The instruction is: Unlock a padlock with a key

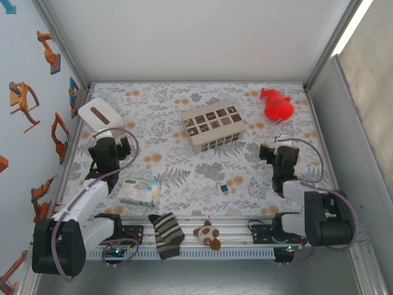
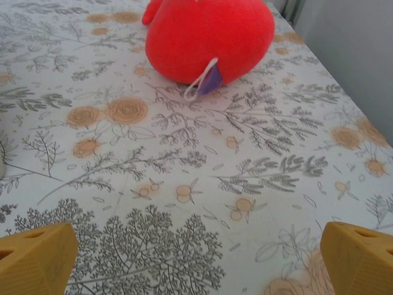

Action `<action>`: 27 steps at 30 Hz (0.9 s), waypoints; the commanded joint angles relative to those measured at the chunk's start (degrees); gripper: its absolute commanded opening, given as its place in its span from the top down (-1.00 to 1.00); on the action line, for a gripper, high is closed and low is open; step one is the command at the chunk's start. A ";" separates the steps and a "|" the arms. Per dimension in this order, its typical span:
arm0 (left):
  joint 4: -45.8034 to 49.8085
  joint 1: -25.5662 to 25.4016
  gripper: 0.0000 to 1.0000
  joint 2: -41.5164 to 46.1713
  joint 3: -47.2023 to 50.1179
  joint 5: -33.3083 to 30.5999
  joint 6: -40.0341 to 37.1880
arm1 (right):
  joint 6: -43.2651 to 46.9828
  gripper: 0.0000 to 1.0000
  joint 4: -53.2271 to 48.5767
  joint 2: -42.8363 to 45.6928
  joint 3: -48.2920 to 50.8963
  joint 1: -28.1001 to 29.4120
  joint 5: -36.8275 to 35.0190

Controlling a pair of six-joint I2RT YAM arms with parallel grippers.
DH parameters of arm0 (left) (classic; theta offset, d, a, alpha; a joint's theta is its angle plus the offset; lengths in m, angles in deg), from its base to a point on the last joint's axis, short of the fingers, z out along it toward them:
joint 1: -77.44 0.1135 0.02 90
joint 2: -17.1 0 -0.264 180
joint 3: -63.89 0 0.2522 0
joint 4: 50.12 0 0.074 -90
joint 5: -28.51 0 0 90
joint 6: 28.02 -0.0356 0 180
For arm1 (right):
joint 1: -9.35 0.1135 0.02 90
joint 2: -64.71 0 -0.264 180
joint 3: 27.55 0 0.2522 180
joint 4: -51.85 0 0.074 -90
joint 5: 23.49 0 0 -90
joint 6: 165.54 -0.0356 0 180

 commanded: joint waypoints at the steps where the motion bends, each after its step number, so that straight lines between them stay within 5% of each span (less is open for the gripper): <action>1: -7.58 0.34 -0.92 -1.14 2.32 1.14 -3.80 | 2.31 -1.00 12.97 -5.65 -1.54 -1.12 4.14; 5: -14.06 0.51 -0.92 -3.42 4.36 4.14 -6.00 | 2.63 -0.98 23.21 -16.04 -1.52 -1.49 5.57; 13: -32.31 0.78 -0.92 -15.45 6.43 8.38 -10.12 | -1.94 -0.99 9.16 -14.98 -8.16 -4.76 6.12; 21: -49.90 2.64 -0.92 -31.04 6.46 12.35 -10.58 | -2.06 -0.99 9.37 -14.98 -8.02 -5.18 6.57; 27: -33.16 7.44 -0.92 -28.81 0.19 18.61 -6.25 | -2.00 -0.99 9.37 -14.99 -8.06 -5.13 6.66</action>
